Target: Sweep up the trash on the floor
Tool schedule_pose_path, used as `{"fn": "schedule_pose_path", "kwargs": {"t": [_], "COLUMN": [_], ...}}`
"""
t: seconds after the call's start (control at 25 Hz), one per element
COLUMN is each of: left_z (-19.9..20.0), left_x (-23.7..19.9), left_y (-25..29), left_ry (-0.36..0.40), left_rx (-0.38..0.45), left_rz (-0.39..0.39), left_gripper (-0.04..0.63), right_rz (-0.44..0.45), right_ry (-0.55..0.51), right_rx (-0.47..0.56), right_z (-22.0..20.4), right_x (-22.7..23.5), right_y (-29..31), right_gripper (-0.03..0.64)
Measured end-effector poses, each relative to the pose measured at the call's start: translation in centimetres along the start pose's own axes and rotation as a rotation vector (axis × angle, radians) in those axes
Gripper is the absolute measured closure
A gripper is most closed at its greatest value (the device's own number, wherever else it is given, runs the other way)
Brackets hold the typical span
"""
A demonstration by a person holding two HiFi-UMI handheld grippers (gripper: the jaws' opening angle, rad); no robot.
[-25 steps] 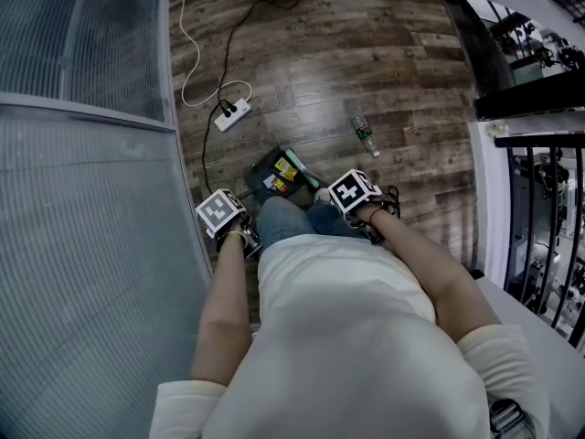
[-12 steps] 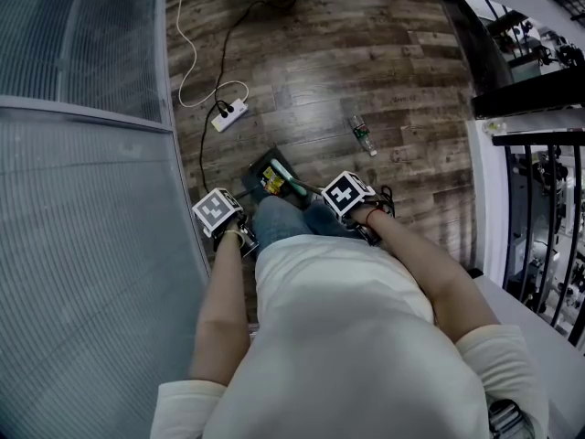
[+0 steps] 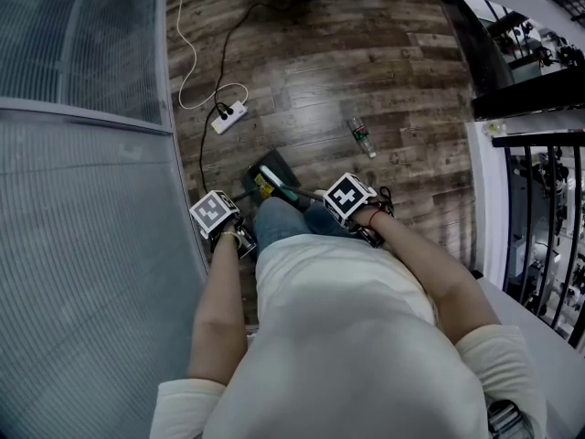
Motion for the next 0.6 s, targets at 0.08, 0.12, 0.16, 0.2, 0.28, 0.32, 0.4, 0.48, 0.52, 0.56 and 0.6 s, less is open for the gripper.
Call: {"fn": "schedule_pose_path", "kwargs": {"t": [0.08, 0.12, 0.16, 0.2, 0.28, 0.32, 0.4, 0.48, 0.52, 0.56, 0.6], "left_z": [-0.1, -0.2, -0.2, -0.2, 0.2, 0.4, 0.8, 1.3, 1.5, 1.6, 1.7], "left_x": [-0.1, -0.2, -0.2, -0.1, 0.3, 0.6, 1.4, 2.2, 2.6, 3.0, 3.4], "left_y": [-0.1, -0.1, -0.1, -0.2, -0.5, -0.7, -0.9, -1.0, -1.1, -1.3, -1.4], "left_ry": [0.002, 0.006, 0.014, 0.026, 0.057, 0.073, 0.107, 0.145, 0.165, 0.184, 0.202], "left_rx": [0.0, 0.001, 0.004, 0.007, 0.013, 0.015, 0.02, 0.025, 0.028, 0.031, 0.035], "left_rz": [-0.004, -0.007, -0.01, -0.012, -0.017, -0.019, -0.023, -0.025, -0.025, -0.025, -0.025], "left_gripper": [0.506, 0.506, 0.506, 0.506, 0.506, 0.506, 0.506, 0.506, 0.506, 0.506, 0.506], "right_rz": [0.0, -0.001, -0.003, -0.006, -0.01, -0.01, -0.008, -0.004, -0.002, -0.001, 0.001], "right_ry": [0.009, 0.013, 0.017, 0.023, 0.038, 0.047, 0.068, 0.09, 0.101, 0.112, 0.124], "right_rx": [0.009, 0.013, 0.019, 0.027, 0.047, 0.056, 0.074, 0.091, 0.099, 0.107, 0.115], "right_z": [-0.2, -0.4, -0.5, -0.6, -0.8, -0.8, -1.1, -1.4, -1.6, -1.9, -2.2], "right_x": [0.3, 0.4, 0.5, 0.7, 1.1, 1.3, 1.9, 2.4, 2.7, 2.9, 3.1], "right_y": [-0.5, -0.8, -1.0, -1.3, -1.9, -2.1, -2.5, -2.8, -3.0, -3.2, -3.4], "right_gripper": [0.515, 0.515, 0.515, 0.515, 0.515, 0.515, 0.515, 0.515, 0.515, 0.515, 0.515]}}
Point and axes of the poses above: the fingertips, and each gripper's own axes: y forward along the fingers, x to its right, z out of its top, the point moved 7 cm from there along -y, backward along the fingers, and after that the axes turned 7 degrees about -x, right-handed, at the moved point
